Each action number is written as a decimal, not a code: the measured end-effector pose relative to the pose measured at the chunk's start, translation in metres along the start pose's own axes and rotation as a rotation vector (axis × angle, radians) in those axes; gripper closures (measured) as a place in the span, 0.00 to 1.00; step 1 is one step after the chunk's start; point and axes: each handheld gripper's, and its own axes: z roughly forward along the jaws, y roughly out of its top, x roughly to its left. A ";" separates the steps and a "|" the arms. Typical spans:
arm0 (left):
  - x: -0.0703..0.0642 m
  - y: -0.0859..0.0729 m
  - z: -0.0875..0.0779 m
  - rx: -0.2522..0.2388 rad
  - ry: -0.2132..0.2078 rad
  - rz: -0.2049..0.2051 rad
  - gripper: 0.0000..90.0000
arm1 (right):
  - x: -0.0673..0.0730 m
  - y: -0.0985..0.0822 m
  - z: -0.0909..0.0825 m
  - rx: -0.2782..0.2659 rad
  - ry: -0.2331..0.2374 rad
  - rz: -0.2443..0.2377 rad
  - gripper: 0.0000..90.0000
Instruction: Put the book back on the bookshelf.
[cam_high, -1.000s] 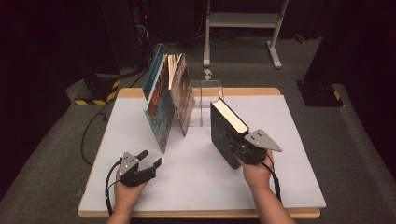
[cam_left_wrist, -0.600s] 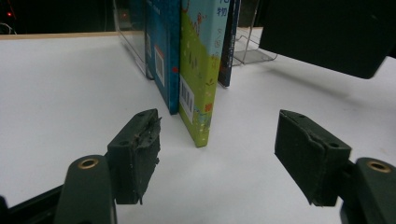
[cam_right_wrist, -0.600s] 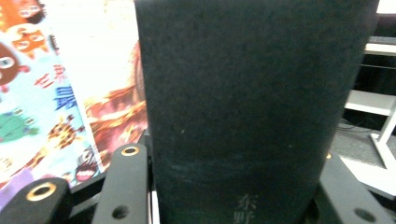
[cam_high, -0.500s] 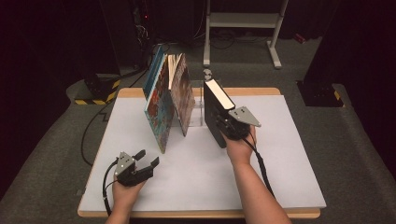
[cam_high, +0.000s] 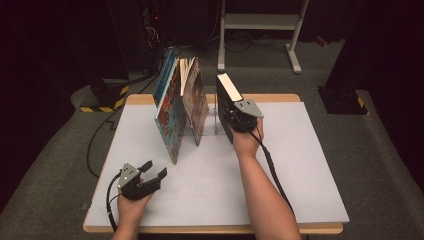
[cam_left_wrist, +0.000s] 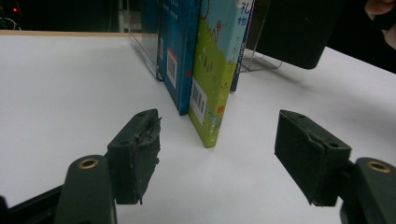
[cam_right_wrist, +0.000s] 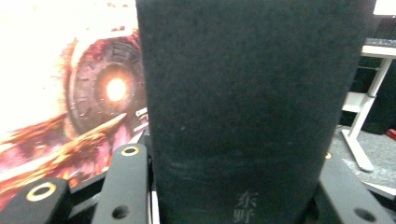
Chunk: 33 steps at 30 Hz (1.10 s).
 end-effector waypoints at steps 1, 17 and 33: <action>0.000 0.000 0.000 0.002 -0.001 0.002 0.34 | 0.000 0.000 0.003 0.001 -0.003 -0.002 0.60; 0.000 -0.002 -0.001 0.005 -0.005 -0.006 0.34 | 0.002 -0.005 0.036 0.010 -0.030 0.006 0.60; -0.002 -0.004 -0.001 0.017 0.003 0.021 0.35 | 0.002 -0.019 0.032 0.004 -0.025 0.021 0.57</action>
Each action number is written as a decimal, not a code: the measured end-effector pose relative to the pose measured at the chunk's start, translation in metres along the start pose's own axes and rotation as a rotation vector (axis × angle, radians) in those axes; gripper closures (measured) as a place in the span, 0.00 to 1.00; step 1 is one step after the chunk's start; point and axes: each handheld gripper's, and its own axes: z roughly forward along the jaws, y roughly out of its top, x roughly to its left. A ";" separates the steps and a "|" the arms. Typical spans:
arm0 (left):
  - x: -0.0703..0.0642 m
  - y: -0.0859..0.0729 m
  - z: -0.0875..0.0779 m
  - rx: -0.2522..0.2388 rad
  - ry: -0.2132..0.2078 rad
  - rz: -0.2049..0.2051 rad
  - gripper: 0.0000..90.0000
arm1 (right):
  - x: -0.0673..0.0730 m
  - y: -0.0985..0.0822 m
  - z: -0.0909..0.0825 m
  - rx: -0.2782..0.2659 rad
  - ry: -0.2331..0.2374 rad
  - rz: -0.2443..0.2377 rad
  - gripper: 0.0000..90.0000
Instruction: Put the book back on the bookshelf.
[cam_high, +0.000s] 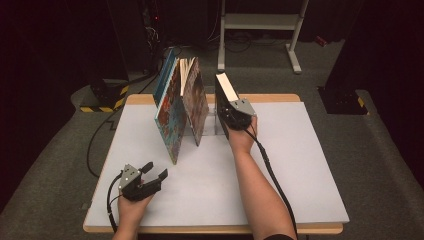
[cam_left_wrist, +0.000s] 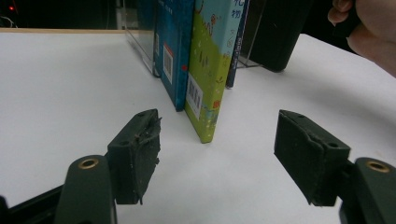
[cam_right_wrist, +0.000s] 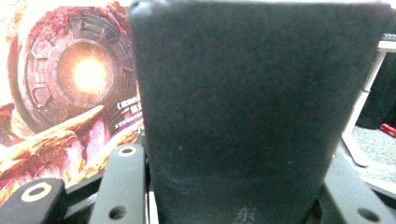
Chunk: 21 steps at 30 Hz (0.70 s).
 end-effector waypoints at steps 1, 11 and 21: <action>-0.001 -0.001 0.001 -0.002 0.001 0.002 0.35 | -0.001 0.000 0.000 0.001 0.002 0.002 0.57; -0.002 -0.003 0.001 0.008 0.004 0.027 0.35 | -0.010 -0.002 -0.011 0.033 0.066 0.032 0.49; -0.001 -0.004 0.003 0.016 0.008 0.037 0.35 | -0.017 -0.007 -0.038 0.022 0.111 0.029 0.50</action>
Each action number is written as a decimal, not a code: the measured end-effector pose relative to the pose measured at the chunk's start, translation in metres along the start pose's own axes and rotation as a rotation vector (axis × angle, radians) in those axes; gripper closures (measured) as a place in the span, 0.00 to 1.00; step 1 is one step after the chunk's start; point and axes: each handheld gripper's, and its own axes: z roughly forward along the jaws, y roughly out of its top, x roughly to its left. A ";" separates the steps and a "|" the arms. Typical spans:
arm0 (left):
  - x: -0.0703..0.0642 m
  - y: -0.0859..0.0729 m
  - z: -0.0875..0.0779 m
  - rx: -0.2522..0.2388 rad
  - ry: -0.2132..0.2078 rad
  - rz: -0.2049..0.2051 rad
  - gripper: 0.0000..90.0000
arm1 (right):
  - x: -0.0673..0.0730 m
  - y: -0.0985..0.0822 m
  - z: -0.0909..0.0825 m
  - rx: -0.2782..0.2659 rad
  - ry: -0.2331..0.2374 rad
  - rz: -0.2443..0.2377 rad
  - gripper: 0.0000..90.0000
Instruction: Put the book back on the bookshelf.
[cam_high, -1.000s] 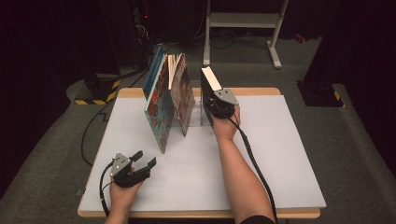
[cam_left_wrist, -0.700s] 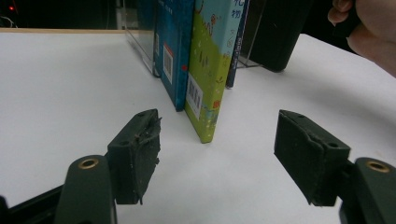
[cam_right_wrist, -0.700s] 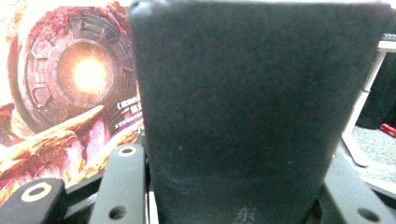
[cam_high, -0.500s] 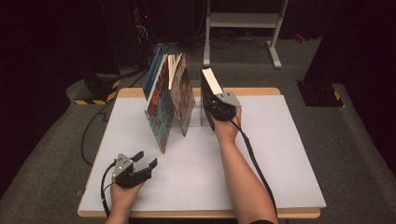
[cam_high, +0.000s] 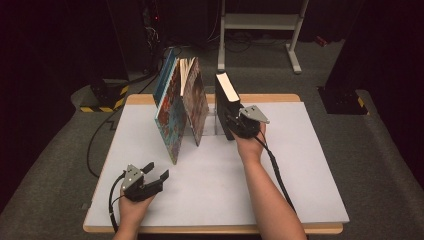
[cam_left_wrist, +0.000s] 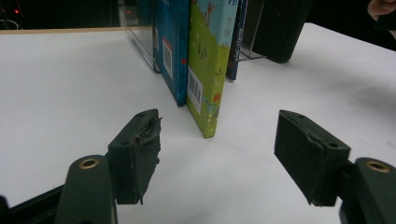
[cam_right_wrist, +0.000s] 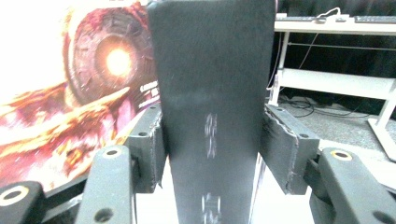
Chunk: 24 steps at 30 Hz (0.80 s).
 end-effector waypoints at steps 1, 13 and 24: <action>0.000 0.000 0.000 0.002 0.000 0.002 0.35 | 0.000 0.000 -0.002 0.006 0.004 0.000 0.50; -0.001 -0.001 0.001 -0.002 0.004 -0.009 0.35 | -0.004 -0.006 -0.012 0.020 0.038 0.005 0.56; 0.000 -0.002 0.001 0.010 0.005 0.007 0.35 | -0.005 -0.006 -0.011 0.025 0.045 0.000 0.58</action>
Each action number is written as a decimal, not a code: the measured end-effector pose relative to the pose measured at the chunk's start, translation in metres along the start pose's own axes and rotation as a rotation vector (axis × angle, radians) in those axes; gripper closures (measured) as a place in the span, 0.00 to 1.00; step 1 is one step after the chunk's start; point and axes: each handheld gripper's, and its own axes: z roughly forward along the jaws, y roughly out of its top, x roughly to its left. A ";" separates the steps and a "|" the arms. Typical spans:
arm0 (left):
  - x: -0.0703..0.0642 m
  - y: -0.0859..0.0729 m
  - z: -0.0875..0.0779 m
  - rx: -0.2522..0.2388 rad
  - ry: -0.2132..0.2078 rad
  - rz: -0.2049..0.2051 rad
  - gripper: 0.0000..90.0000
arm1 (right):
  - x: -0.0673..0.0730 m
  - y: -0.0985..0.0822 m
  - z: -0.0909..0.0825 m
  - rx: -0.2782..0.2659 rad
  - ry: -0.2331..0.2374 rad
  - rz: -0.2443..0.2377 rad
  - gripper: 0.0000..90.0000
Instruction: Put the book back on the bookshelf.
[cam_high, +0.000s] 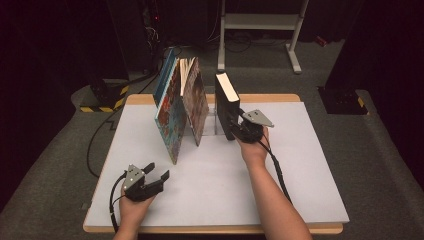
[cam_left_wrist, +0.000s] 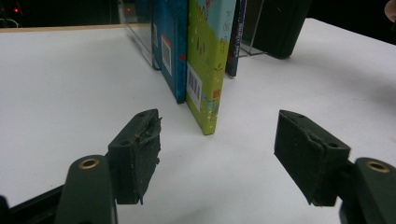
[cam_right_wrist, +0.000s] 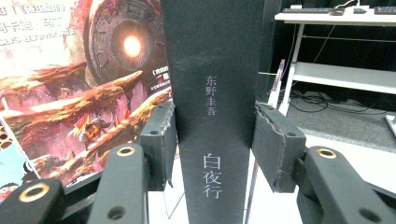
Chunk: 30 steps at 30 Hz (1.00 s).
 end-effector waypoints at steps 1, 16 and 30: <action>0.000 0.000 0.000 0.000 0.000 0.001 0.35 | 0.001 0.000 0.000 -0.001 -0.003 -0.001 0.58; 0.000 0.001 0.000 -0.009 -0.002 -0.018 0.35 | 0.015 0.005 0.009 0.013 -0.021 -0.007 0.57; 0.001 0.001 -0.001 -0.007 0.000 -0.019 0.35 | 0.010 -0.002 0.010 0.030 0.042 0.023 0.55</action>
